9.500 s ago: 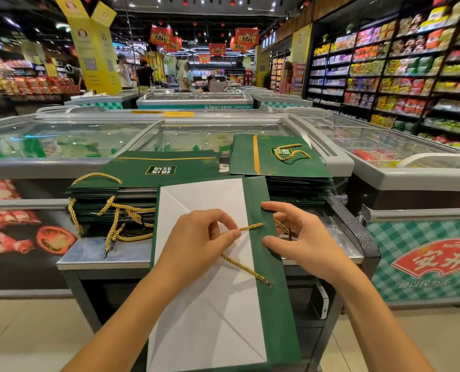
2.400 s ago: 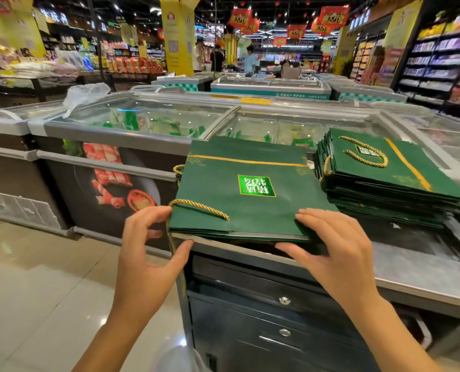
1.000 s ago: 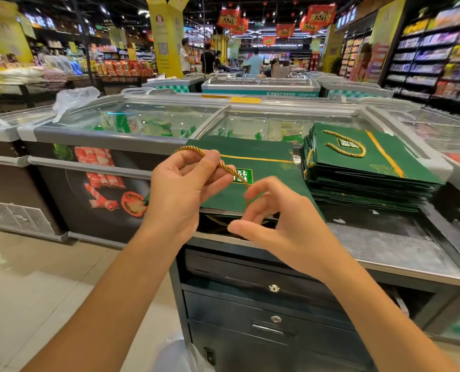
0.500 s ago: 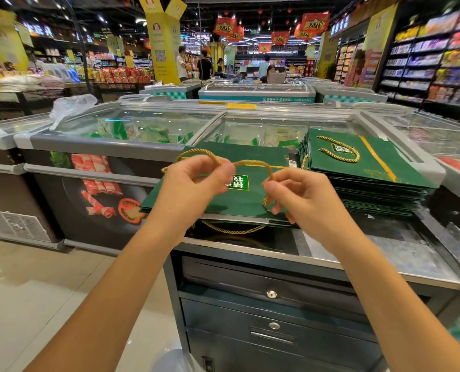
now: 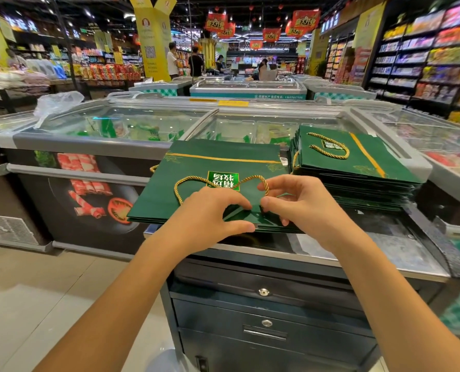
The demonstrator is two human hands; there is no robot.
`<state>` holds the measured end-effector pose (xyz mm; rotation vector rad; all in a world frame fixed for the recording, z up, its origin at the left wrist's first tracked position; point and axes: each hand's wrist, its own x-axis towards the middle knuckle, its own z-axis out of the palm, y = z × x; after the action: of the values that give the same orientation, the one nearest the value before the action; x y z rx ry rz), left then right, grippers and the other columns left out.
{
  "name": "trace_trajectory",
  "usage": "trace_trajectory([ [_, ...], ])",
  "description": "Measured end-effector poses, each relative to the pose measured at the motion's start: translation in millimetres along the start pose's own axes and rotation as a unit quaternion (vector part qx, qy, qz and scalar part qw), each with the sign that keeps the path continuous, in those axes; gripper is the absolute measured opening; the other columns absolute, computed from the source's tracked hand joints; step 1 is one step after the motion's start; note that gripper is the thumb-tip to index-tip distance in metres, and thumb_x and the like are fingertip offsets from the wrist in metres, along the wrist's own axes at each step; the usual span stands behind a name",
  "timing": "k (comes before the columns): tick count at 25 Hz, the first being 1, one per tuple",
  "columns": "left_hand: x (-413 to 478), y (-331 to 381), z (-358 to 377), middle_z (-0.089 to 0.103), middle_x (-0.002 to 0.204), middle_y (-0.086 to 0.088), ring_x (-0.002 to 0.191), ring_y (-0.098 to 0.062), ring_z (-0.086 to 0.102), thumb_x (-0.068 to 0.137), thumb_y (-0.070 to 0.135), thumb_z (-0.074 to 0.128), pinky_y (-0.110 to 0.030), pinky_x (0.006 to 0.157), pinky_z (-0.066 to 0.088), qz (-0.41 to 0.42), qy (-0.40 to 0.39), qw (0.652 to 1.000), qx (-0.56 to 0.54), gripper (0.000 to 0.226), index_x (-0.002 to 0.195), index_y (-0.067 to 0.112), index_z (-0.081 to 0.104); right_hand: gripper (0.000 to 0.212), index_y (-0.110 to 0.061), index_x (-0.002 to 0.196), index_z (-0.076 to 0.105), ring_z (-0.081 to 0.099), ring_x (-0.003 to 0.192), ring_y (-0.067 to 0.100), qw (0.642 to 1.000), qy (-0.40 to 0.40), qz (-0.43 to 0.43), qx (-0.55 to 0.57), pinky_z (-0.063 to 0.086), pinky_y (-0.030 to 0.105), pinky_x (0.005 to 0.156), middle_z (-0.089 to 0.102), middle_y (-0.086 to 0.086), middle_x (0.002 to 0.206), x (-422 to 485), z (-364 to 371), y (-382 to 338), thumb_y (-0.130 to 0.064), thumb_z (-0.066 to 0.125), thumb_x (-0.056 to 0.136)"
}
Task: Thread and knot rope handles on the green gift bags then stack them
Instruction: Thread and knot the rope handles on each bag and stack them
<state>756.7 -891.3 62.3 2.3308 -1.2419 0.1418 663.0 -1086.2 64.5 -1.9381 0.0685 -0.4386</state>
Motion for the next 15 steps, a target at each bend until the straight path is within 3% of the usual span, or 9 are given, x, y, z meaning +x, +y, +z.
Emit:
trace_trajectory([
  [8,-5,-3,9,0.068,0.125,0.015,0.12,-0.003,0.059,0.081,0.059,0.07,-0.04,0.105,0.047,0.013,0.048,0.998,-0.024,0.046,0.118,0.031,0.073,0.01,-0.007,0.092,0.076,0.075,0.085,0.024,1.0,-0.02,-0.015,-0.003,0.061,0.029,0.084,0.079,0.006,0.089,2,-2,-1,-0.001,0.078,0.085],
  [15,-5,-4,14,0.069,0.125,0.013,0.121,-0.007,0.06,0.084,0.058,0.067,-0.044,0.105,0.046,0.015,0.062,0.997,-0.031,0.045,0.119,0.031,0.073,0.011,-0.008,0.087,0.076,0.073,0.077,0.032,0.998,0.011,-0.049,-0.034,0.063,0.041,0.078,0.078,0.007,0.085,5,8,0,-0.003,0.083,0.08],
])
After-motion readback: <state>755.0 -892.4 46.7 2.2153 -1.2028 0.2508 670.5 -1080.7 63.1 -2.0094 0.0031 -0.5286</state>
